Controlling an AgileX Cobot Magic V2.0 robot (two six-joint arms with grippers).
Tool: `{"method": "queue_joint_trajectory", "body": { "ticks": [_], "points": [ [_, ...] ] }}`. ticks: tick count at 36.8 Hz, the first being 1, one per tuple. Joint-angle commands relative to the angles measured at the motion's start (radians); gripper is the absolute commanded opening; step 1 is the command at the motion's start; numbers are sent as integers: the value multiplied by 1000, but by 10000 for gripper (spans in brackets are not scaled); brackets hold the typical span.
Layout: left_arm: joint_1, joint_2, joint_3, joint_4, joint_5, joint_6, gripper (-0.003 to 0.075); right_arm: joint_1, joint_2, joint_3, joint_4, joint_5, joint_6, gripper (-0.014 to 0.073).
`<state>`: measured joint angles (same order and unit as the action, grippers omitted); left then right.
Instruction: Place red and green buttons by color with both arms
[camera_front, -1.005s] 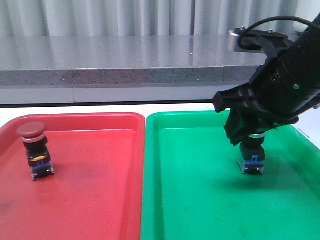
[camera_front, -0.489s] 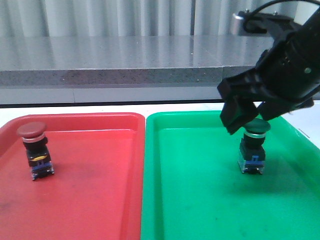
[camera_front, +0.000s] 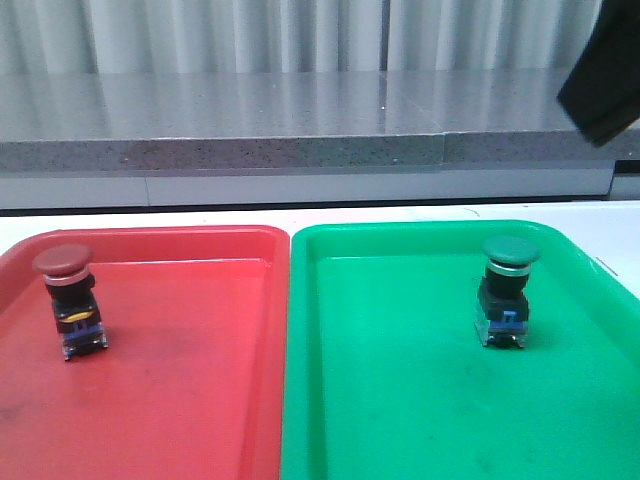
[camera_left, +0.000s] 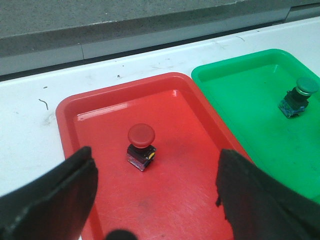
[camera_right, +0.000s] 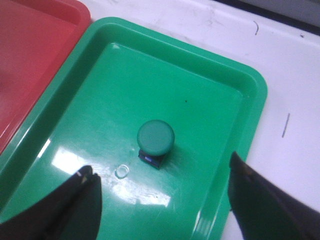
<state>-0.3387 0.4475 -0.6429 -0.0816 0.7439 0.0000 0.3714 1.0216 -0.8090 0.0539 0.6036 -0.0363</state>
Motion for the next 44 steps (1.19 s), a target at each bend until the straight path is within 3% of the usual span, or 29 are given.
{"method": "queue_joint_trajectory", "body": {
  "ticks": [1, 13, 22, 26, 31, 36, 38, 44],
  "points": [
    [-7, 6, -25, -4, -68, 0, 493, 1, -110, -26, -32, 41, 9, 547],
    [-7, 6, -25, -4, -68, 0, 493, 1, -383, -23, -40, 304, 9, 547],
    [-7, 6, -25, -4, -66, 0, 491, 1, -492, -23, -40, 346, 8, 540],
    [-7, 6, -25, -4, -62, 0, 407, 1, -494, -23, -40, 348, 8, 441],
    [-7, 6, -25, -4, -62, 0, 195, 1, -494, -23, -40, 348, 8, 188],
    [-7, 6, -25, -4, -62, 0, 32, 1, -494, -23, -40, 353, 8, -25],
    [-7, 6, -25, -4, -62, 0, -20, 1, -494, -23, -40, 354, 8, -78],
    [-7, 6, -25, -4, -62, 0, -20, 1, -494, -23, -40, 354, 8, -70]
  ]
}}
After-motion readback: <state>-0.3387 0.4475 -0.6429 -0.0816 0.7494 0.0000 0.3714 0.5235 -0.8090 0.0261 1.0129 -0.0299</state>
